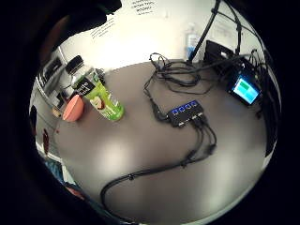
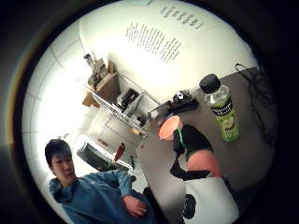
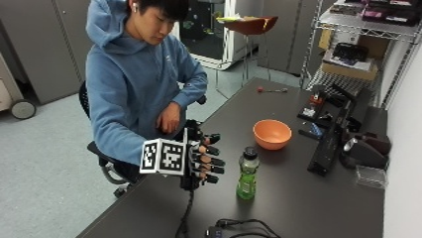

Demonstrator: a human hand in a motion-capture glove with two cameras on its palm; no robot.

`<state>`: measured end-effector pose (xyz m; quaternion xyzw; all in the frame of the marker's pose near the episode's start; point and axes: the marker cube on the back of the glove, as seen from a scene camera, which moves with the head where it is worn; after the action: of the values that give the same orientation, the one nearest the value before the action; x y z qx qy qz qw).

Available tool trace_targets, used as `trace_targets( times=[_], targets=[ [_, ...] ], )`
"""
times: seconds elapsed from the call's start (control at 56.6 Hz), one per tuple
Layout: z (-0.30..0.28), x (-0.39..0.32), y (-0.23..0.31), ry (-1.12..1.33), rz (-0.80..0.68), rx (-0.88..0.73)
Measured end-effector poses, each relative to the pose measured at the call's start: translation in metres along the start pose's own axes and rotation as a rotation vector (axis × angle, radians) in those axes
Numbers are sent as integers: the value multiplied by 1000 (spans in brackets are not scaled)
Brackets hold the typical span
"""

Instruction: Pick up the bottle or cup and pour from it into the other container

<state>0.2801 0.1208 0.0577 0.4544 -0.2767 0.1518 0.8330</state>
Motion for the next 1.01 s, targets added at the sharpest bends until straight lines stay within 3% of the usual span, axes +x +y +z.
trace_targets(
  times=[0.759,1.006],
  targets=[
    [125,13,-27,-394,207,-15],
    [143,8,-34,-462,267,127]
  ],
)
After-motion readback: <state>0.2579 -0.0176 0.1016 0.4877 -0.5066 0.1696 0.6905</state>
